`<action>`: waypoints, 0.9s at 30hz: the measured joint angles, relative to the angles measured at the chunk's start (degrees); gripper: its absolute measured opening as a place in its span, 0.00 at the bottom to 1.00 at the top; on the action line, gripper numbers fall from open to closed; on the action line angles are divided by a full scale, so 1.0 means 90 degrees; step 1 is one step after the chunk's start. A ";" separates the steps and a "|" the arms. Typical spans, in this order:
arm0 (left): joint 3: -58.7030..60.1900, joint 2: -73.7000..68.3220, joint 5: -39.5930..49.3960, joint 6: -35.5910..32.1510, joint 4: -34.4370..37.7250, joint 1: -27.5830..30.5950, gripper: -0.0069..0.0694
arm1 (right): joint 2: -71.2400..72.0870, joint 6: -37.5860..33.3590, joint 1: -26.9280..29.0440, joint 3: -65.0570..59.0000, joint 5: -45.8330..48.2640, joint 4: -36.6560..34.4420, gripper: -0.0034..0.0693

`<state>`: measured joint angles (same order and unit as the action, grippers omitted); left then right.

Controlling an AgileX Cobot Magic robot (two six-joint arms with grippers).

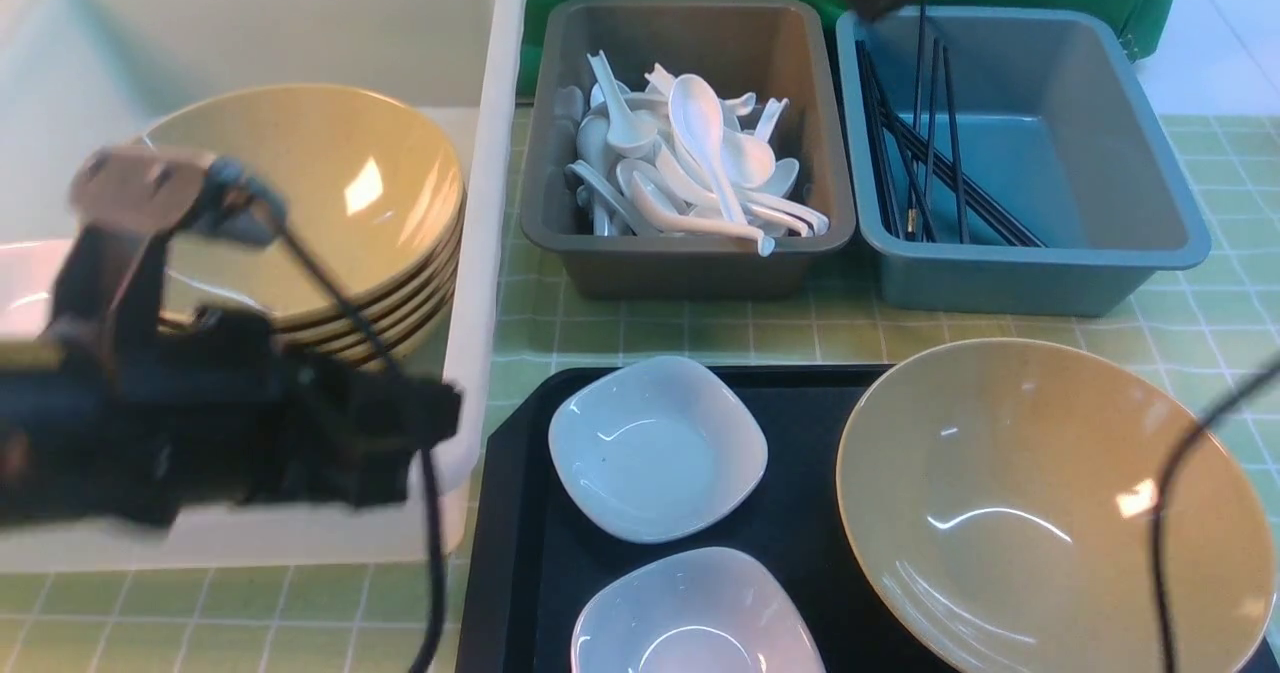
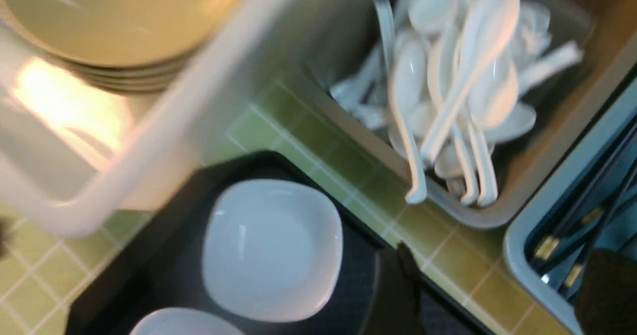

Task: On green table put chopsticks spoon bowls plates into blue grey white boxes.
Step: 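Grasp the large bowl on the tray by its rim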

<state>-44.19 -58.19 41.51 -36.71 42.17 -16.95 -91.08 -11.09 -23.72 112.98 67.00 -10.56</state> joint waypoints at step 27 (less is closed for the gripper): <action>-0.5060 -0.6288 0.1506 0.0507 0.0019 -0.2008 0.87 | 0.5306 -0.0418 -0.0140 -0.5451 -0.0837 0.0011 0.08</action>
<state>-89.73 -114.78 55.06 -32.15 42.33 -35.02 -43.33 -14.85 -24.98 63.92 59.46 -10.46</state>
